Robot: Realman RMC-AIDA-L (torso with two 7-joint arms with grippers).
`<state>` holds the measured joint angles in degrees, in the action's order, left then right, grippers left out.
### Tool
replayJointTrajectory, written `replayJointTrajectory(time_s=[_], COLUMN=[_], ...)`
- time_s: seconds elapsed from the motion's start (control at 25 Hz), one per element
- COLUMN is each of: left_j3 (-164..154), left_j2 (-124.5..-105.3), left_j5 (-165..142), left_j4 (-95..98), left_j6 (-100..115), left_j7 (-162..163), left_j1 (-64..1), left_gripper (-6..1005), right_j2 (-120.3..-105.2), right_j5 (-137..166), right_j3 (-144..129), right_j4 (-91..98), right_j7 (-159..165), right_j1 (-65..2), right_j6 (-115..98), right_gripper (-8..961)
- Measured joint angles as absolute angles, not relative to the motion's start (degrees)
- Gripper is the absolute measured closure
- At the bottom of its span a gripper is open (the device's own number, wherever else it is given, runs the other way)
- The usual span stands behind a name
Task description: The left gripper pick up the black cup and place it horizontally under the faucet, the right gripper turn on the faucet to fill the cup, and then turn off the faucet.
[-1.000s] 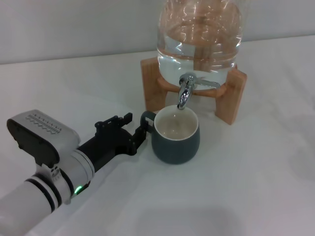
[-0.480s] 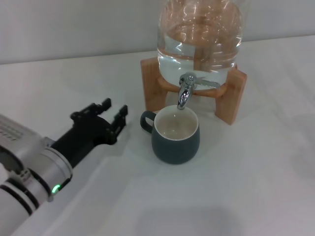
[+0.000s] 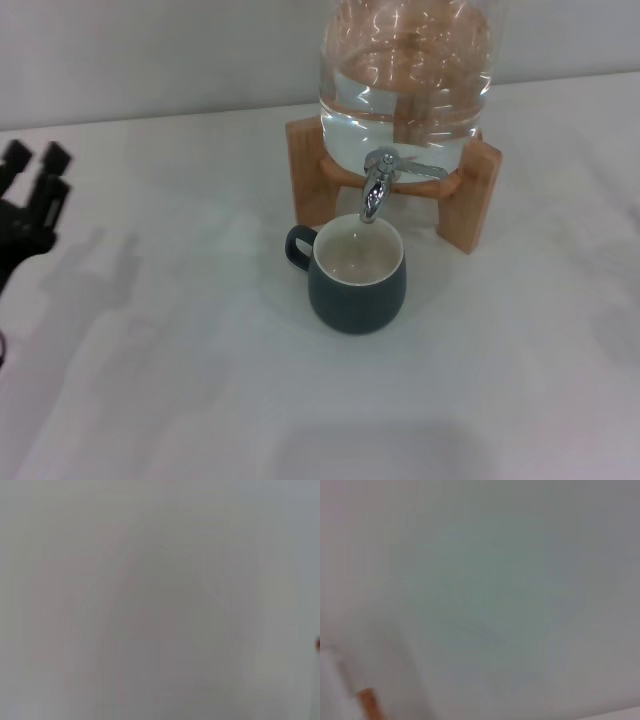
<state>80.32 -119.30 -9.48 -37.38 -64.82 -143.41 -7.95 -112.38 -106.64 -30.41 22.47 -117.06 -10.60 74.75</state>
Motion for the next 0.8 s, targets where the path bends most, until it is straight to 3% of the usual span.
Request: replayJointTrajectory(time_s=[0.24,0.64,0.8], left_j3=[83.8,85.0,85.4], left_j2=[-119.15,-119.09,-119.09], left_j5=[-9.5,-9.4,-9.3], left_j4=[-32.7,-29.6,-29.4], left_j6=[-68.5,-68.4,-68.5], left_j7=[-140.7,-140.6,-140.6], left_j1=[-8.8,-10.9,-11.3], left_gripper=[554,551,551], right_j2=[-112.21,-114.86,-115.08], right_j5=[-97.6,-96.3,-99.0], right_j3=[-30.5,-37.9,-44.7], right_j4=[23.8,25.7,25.5], right_j7=[-113.4,-109.6,-109.5], right_j1=[-12.1,-15.4,-16.9], right_j6=[87.1,98.3,98.2], right_gripper=[111,111,111])
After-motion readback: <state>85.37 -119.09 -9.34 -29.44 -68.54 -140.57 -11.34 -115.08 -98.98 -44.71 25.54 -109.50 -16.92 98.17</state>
